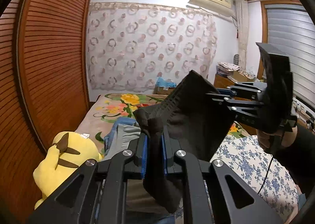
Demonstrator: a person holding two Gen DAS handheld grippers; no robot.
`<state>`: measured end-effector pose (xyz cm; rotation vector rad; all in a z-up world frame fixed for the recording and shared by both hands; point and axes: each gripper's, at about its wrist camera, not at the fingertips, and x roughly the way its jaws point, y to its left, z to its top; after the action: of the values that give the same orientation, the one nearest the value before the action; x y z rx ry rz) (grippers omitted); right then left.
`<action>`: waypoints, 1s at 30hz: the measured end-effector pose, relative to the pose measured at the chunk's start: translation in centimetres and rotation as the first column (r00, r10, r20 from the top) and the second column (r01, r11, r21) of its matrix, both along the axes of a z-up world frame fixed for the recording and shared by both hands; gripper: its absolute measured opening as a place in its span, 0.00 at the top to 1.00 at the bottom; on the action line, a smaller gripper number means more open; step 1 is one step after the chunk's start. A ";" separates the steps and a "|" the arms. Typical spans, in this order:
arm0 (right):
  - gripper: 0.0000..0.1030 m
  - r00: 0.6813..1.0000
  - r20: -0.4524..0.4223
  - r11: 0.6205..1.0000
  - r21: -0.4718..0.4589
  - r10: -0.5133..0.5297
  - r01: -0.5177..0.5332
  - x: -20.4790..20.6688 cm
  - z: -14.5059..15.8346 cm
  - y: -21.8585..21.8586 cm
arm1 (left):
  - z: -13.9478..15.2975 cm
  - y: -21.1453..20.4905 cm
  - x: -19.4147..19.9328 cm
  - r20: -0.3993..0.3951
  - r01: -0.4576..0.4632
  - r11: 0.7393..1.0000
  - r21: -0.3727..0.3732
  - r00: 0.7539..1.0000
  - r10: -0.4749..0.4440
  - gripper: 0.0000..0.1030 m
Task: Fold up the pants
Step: 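Carry the held black pants with both tools over the stack of folded clothes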
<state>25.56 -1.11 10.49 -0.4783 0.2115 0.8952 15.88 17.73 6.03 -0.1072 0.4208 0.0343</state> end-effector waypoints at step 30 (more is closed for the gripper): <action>0.80 0.996 -0.038 0.993 -0.090 0.077 -0.080 5.1 -2.2 7.2 | -4.1 2.7 -0.7 -0.087 -0.161 0.985 -0.060 0.984 0.155 0.87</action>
<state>30.66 6.11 8.29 -0.5596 0.2679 0.9740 15.18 20.43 1.88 -0.2060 0.4951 0.1817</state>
